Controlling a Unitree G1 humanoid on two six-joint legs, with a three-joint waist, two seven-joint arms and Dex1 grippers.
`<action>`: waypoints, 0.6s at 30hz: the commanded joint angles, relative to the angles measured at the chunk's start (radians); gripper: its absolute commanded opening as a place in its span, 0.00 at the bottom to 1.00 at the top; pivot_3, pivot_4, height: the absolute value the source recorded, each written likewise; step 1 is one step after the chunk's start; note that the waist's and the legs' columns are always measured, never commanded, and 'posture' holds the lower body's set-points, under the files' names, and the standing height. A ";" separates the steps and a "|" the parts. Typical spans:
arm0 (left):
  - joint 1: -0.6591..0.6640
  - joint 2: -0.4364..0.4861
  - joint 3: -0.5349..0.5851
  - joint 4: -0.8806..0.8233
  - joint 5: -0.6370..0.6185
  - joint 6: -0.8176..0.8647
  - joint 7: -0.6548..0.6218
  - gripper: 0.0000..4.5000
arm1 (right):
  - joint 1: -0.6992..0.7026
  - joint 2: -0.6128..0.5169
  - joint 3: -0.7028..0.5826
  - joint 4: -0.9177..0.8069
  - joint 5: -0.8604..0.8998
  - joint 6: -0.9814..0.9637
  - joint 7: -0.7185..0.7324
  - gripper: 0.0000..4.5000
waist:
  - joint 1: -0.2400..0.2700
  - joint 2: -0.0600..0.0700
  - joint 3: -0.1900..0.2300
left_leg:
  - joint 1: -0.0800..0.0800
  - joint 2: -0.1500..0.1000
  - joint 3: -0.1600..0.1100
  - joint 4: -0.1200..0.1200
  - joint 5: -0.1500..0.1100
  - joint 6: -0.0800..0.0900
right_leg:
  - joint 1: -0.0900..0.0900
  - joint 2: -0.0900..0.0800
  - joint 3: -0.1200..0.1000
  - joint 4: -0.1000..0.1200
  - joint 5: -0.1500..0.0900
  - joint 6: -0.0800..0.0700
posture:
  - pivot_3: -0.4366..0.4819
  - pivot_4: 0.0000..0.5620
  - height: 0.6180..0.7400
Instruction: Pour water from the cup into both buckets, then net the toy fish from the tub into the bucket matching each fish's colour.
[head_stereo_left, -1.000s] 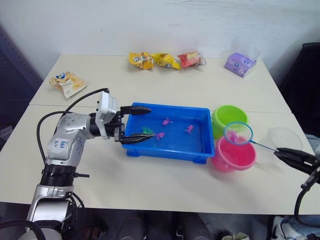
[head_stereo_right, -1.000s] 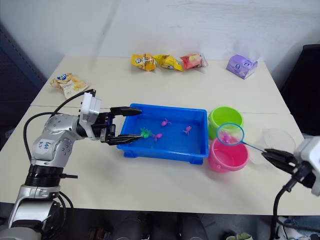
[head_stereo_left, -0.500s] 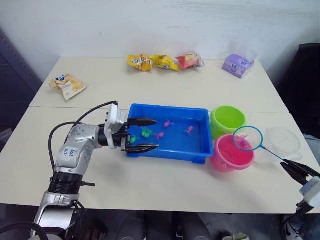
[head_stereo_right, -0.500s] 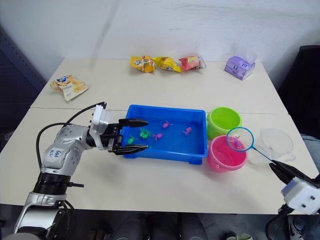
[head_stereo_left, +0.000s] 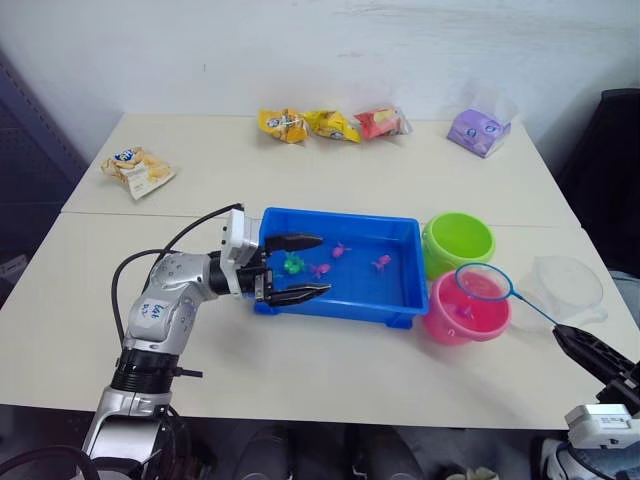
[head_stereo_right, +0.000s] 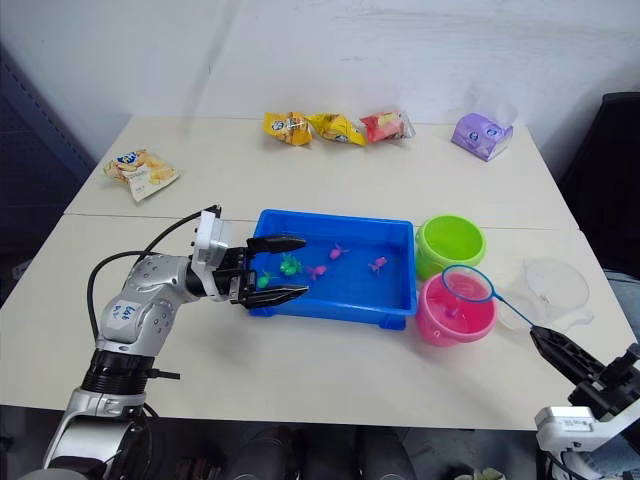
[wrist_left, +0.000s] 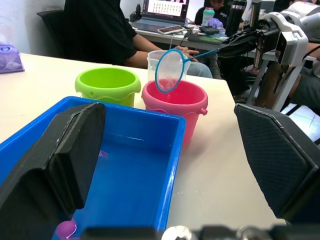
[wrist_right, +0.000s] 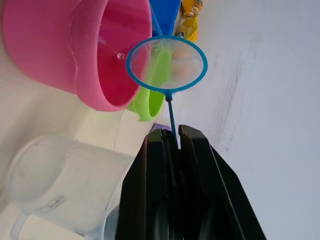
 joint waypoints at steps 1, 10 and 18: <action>-0.005 0.004 0.007 -0.004 -0.002 -0.017 -0.005 0.99 | 0.037 -0.005 -0.008 -0.034 0.044 0.056 -0.066 0.00 | -0.001 0.000 0.000 | 0.000 0.000 0.000 0.000 0.000 0.000 | 0.000 0.000 0.000 0.000 0.000 0.000 | 0.48 0.27 1.00; 0.003 0.103 0.088 0.103 0.003 -0.041 -0.035 0.99 | 0.004 -0.269 0.339 -0.348 0.755 0.678 0.227 0.00 | -0.034 -0.001 0.000 | 0.010 0.001 0.001 -0.002 0.000 0.000 | 0.009 0.001 0.002 0.001 0.000 -0.001 | 0.48 0.27 1.00; 0.015 0.138 0.125 0.121 0.010 -0.065 -0.015 0.99 | -0.347 -0.332 0.673 -0.513 0.892 1.373 0.284 0.00 | -0.014 -0.002 0.001 | 0.004 0.000 -0.002 -0.001 0.000 0.001 | 0.004 -0.002 -0.001 0.000 0.000 -0.001 | 0.48 0.27 1.00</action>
